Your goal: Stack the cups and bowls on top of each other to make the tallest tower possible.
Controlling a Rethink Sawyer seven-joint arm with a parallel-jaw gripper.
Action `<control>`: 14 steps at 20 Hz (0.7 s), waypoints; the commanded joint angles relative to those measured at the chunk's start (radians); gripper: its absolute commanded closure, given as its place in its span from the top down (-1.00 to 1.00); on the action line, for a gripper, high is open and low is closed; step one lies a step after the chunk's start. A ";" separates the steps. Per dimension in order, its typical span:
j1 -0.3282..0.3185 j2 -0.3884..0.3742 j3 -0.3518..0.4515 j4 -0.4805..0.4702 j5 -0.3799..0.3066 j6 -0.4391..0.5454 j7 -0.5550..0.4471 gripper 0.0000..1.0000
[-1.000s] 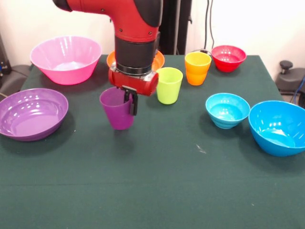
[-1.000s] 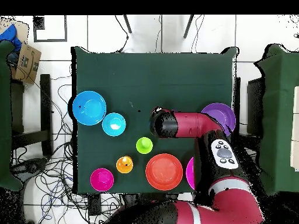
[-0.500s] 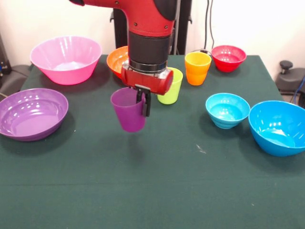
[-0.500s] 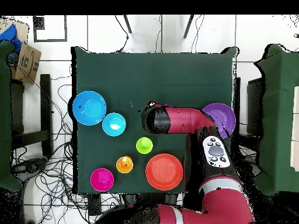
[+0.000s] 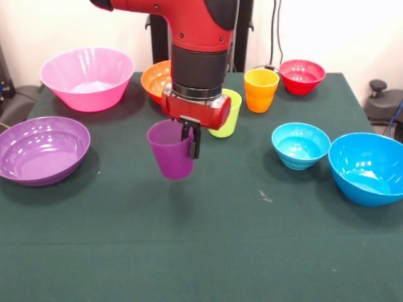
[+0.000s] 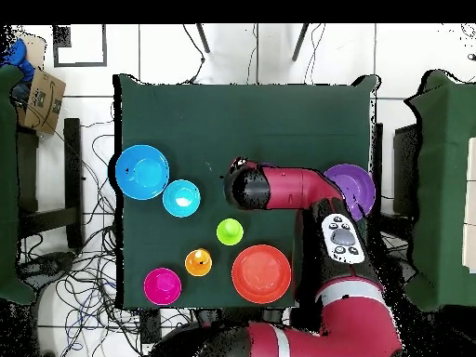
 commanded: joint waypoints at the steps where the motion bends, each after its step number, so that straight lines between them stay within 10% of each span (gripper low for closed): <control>1: -0.030 0.066 0.040 -0.070 0.020 0.080 0.008 -1.00; 14: -0.021 0.102 0.036 -0.108 0.018 0.060 0.028 -1.00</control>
